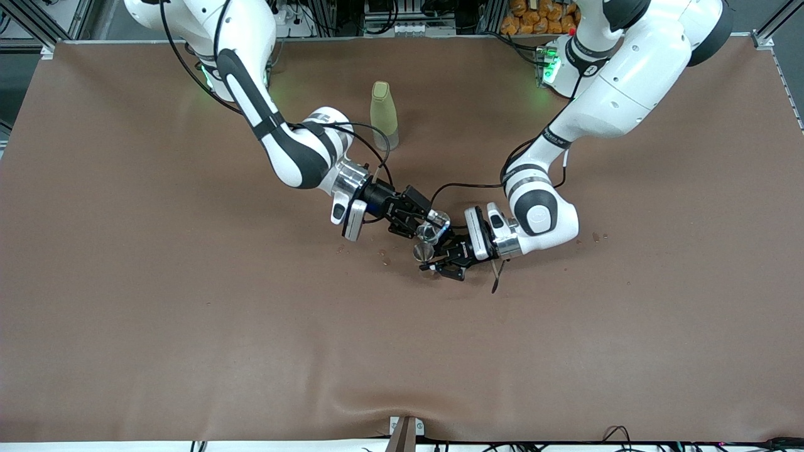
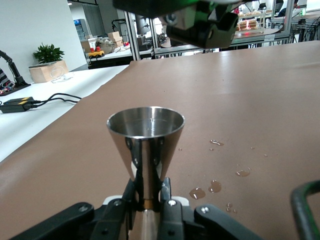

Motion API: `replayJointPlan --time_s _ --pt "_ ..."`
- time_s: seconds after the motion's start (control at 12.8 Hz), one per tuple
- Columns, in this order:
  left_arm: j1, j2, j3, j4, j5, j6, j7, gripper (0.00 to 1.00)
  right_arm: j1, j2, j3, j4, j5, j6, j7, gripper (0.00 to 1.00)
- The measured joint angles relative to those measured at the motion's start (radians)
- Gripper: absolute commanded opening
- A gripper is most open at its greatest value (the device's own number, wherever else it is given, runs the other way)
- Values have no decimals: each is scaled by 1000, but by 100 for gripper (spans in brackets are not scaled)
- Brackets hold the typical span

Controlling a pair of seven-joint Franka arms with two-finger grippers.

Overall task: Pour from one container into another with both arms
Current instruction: 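Tilt the beaker with the right gripper, pouring liquid into the jigger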

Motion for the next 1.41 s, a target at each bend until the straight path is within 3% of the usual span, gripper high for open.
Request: replayJointPlan --time_s 1.41 --pt "0 0 -1 0 0 0 0 0 6 2 2 0 24 1 139 12"
